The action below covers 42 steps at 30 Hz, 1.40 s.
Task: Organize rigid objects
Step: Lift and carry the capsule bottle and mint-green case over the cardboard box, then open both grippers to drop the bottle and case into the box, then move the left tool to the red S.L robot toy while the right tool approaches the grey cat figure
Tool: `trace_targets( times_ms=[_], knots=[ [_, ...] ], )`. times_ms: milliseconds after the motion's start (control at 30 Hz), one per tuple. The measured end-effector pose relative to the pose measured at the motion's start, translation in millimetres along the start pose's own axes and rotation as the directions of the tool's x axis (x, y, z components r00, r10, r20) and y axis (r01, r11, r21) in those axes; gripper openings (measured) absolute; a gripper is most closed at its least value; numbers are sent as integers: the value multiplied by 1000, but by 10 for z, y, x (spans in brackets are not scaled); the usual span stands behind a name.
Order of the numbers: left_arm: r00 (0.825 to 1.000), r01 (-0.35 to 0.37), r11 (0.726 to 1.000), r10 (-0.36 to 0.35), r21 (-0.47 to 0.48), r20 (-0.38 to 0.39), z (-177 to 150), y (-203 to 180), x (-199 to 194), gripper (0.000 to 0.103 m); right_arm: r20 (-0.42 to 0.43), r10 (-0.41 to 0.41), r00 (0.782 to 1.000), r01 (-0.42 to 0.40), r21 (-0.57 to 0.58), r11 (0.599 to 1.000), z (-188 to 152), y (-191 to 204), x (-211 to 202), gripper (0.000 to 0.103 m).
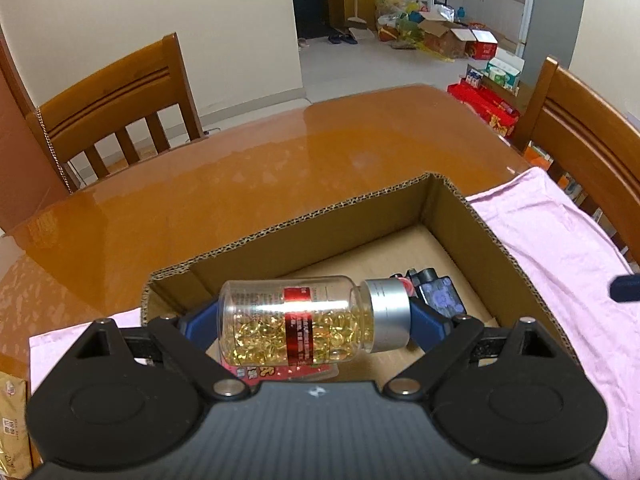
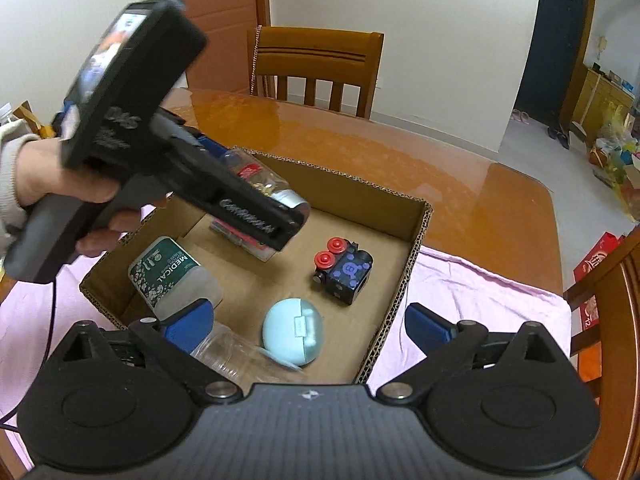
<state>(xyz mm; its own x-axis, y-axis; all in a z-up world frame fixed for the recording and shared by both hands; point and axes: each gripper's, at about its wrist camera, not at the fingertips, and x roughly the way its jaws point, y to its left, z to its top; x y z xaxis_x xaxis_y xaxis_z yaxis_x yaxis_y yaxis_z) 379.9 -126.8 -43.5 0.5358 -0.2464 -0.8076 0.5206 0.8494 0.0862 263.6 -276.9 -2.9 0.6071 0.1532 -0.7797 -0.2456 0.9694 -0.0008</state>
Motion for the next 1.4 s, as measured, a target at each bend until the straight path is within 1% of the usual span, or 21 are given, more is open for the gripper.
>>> trace_targets(
  times_ms=[133, 200, 367, 533, 633, 833, 933, 1000, 1100, 1167, 1233, 1333, 1400],
  knots=[
    [1000, 0, 1000, 0, 13, -15, -2, -47, 89, 94, 4, -3, 1000, 3, -2, 1000, -37, 33, -55, 103],
    [1000, -13, 1000, 13, 8, -5, -15, -51, 71, 94, 6, -9, 1000, 9, -1, 1000, -61, 33, -91, 103],
    [999, -8, 1000, 9, -12, 44, -2, -23, -139, 97, 9, -15, 1000, 15, 22, 1000, -138, 22, -153, 103],
    [996, -37, 999, 38, -17, 83, -46, -16, -408, 100, 8, -16, 1000, 15, 72, 997, -259, -3, -205, 103],
    [994, -45, 998, 49, -44, 94, -126, 0, -576, 100, 6, -26, 1000, 25, 97, 995, -359, 2, -255, 103],
    [993, -53, 993, 63, -101, 99, -424, -14, -904, 101, 6, -52, 999, 50, 142, 989, -619, 66, -327, 103],
    [990, -79, 991, 91, -111, 109, -596, -52, -1069, 101, 3, -79, 997, 78, 122, 989, -746, 146, -367, 103],
    [989, -86, 986, 102, -141, 109, -733, -64, -1177, 101, 7, -93, 996, 92, 108, 990, -838, 192, -404, 103],
    [988, -88, 976, 111, -197, 109, -955, -69, -1323, 101, 0, -89, 996, 88, 116, 989, -970, 222, -423, 103],
    [986, -97, 969, 125, -228, 110, -1121, -76, -1395, 102, -10, -72, 997, 73, 120, 990, -1075, 241, -407, 103],
    [984, -120, 959, 149, -257, 95, -1275, -72, -1428, 102, -23, -61, 998, 63, 117, 991, -1190, 264, -369, 103],
    [981, -156, 943, 182, -293, 63, -1528, -88, -1414, 102, -47, -70, 996, 75, 103, 992, -1339, 298, -267, 103],
    [982, -167, 934, 187, -315, 34, -1672, -96, -1362, 102, -80, -65, 995, 74, 118, 990, -1432, 289, -153, 103]
  ],
)
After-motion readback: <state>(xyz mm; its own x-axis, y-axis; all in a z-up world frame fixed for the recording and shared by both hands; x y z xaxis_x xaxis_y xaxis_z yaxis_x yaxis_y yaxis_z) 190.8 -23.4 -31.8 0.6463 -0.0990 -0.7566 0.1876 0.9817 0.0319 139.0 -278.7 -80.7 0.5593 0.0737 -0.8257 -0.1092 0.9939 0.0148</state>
